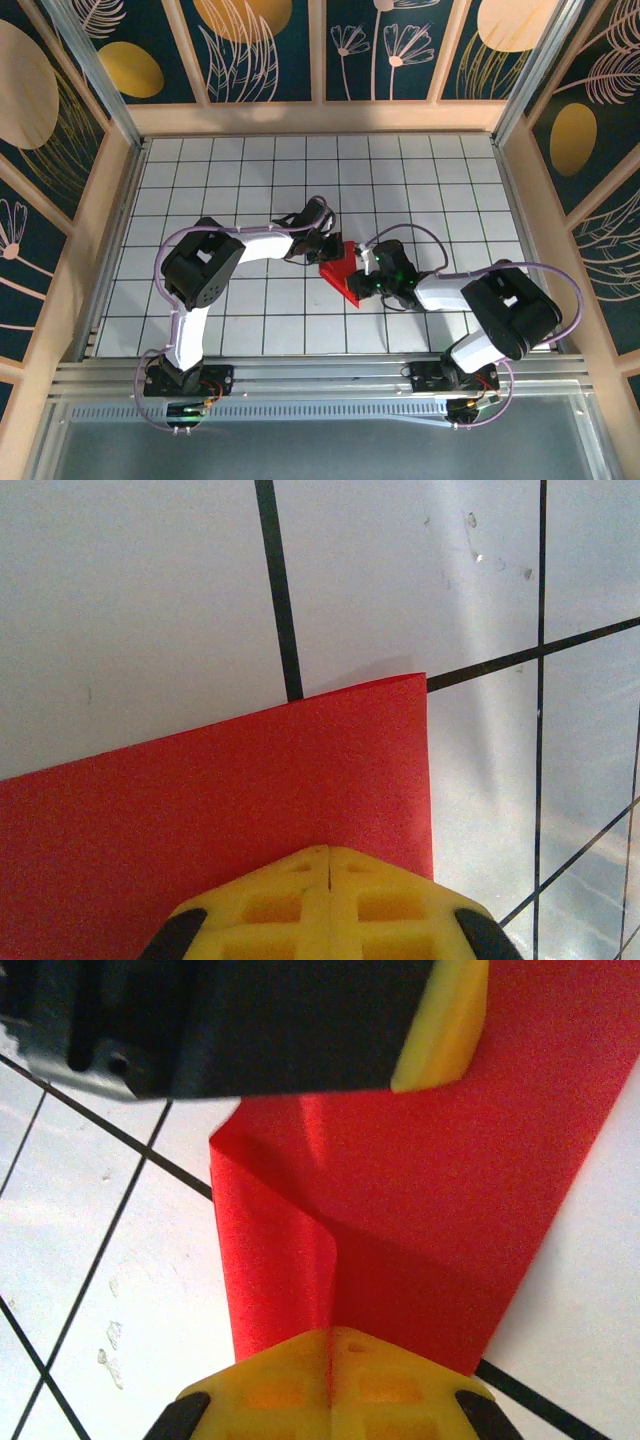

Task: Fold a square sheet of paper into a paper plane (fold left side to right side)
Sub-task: Third fold the triangle at the center of the table.

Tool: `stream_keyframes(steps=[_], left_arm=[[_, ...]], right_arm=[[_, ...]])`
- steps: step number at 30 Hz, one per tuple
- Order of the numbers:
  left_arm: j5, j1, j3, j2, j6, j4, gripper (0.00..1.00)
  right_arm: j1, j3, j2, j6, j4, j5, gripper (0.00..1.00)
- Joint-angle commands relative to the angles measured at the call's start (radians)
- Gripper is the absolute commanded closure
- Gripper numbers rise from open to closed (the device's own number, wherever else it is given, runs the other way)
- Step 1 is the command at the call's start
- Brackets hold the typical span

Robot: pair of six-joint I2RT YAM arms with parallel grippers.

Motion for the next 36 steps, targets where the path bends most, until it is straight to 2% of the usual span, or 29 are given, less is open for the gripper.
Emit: stream_keyframes(steps=[1, 20, 36], left_arm=[[-0.051, 0.002, -0.016, 0.061, 0.005, -0.077, 1.00], [-0.051, 0.002, -0.016, 0.062, 0.007, -0.077, 1.00], [-0.051, 0.002, -0.017, 0.061, 0.006, -0.077, 1.00]], right_arm=[[0.006, 0.031, 0.008, -0.004, -0.012, 0.016, 1.00], [0.011, -0.009, -0.021, 0.007, -0.016, -0.019, 1.00], [0.012, 0.019, 0.024, 0.004, 0.001, -0.011, 1.00]])
